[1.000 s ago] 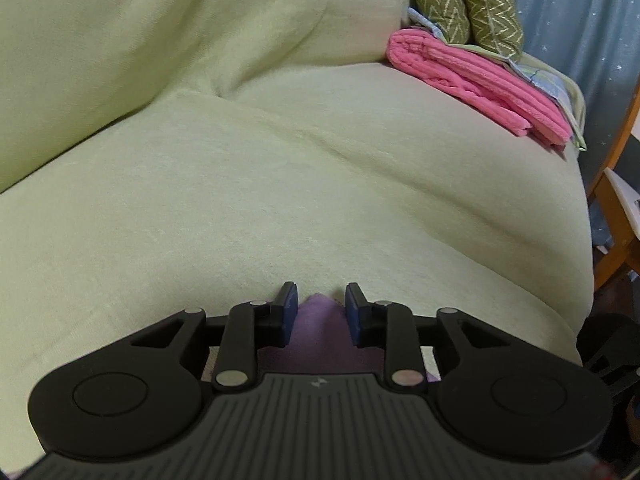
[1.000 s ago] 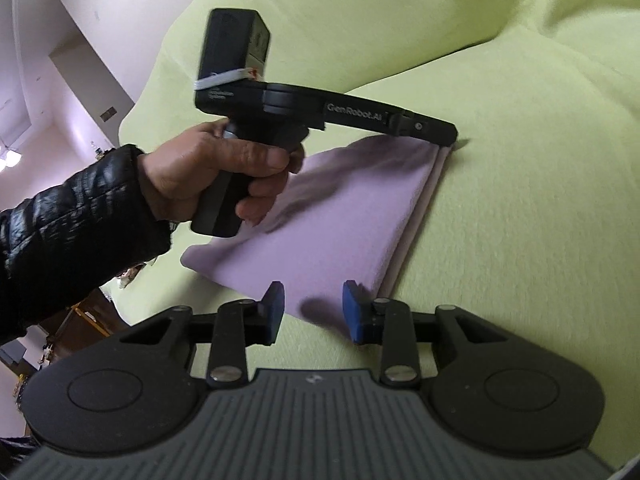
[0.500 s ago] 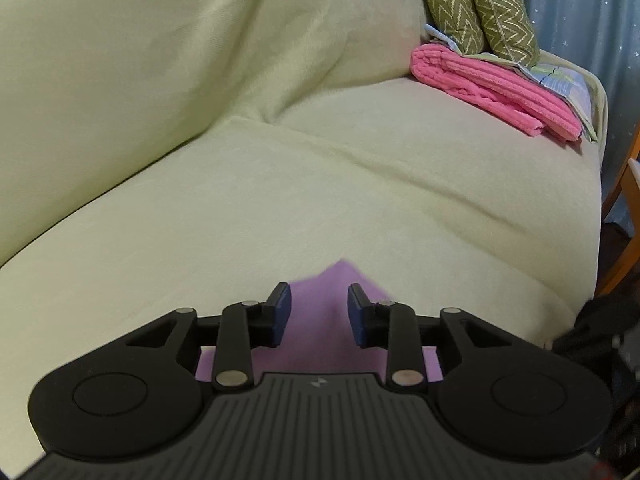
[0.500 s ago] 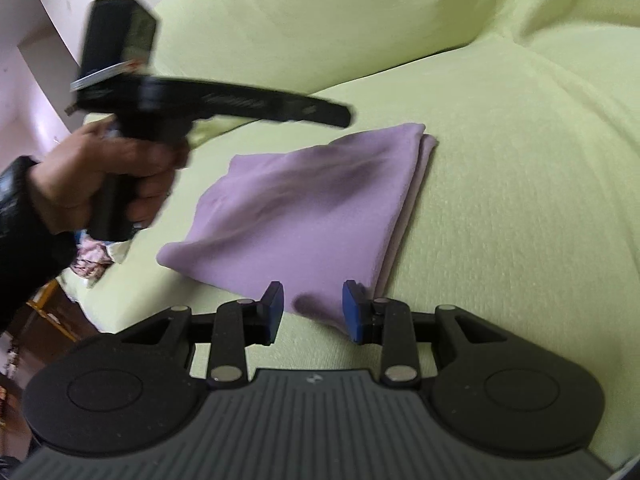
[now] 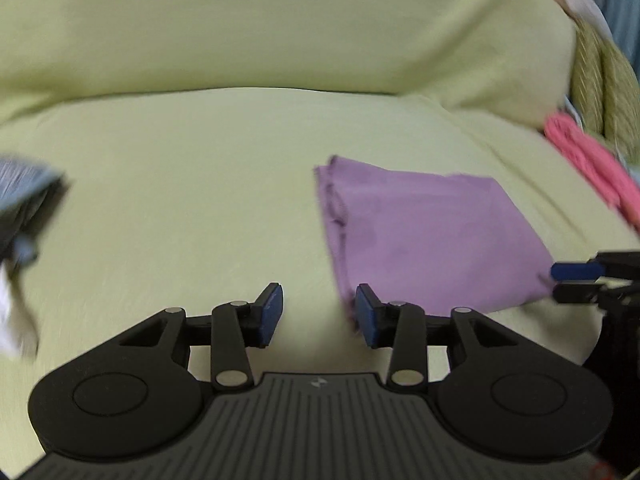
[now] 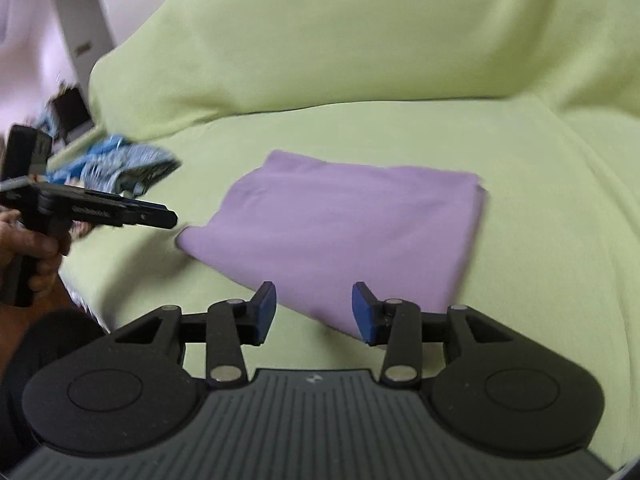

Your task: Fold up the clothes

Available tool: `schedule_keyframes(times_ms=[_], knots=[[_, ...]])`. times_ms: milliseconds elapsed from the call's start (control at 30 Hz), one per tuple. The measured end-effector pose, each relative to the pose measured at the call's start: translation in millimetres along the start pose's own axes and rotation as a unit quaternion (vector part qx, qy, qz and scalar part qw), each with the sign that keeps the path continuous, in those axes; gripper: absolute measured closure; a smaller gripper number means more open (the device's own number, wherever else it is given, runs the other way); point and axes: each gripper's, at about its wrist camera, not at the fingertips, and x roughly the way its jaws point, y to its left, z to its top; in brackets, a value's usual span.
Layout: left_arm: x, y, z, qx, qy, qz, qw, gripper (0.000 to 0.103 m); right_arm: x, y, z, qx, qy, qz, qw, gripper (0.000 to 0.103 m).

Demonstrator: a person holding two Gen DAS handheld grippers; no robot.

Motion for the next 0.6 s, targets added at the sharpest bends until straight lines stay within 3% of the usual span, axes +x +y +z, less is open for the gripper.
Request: schedule_keyframes(times_ms=[100, 267, 433, 600], knots=[[-2.3, 6.2, -7.1, -0.016, -0.008, -0.015, 0.9997, 0.057, 21.1, 24.2, 10.2, -0.043, 0.002, -0.014, 0.999, 0.065], [4.3, -2.0, -9.1, -0.024, -0.015, -0.049, 0.9984, 0.057, 50.0, 55.8, 22.7, -0.093, -0.011, -0.072, 0.993, 0.065], [24.4, -20.5, -0.4, 0.016, -0.005, -0.069, 0.9975, 0.057, 70.6, 55.1, 17.0, -0.091, 0.024, -0.114, 0.989, 0.065], [39.8, -33.8, 1.0, 0.067, 0.033, -0.045, 0.9962, 0.055, 56.9, 52.7, 8.0, -0.070, 0.033, -0.128, 0.989, 0.064]])
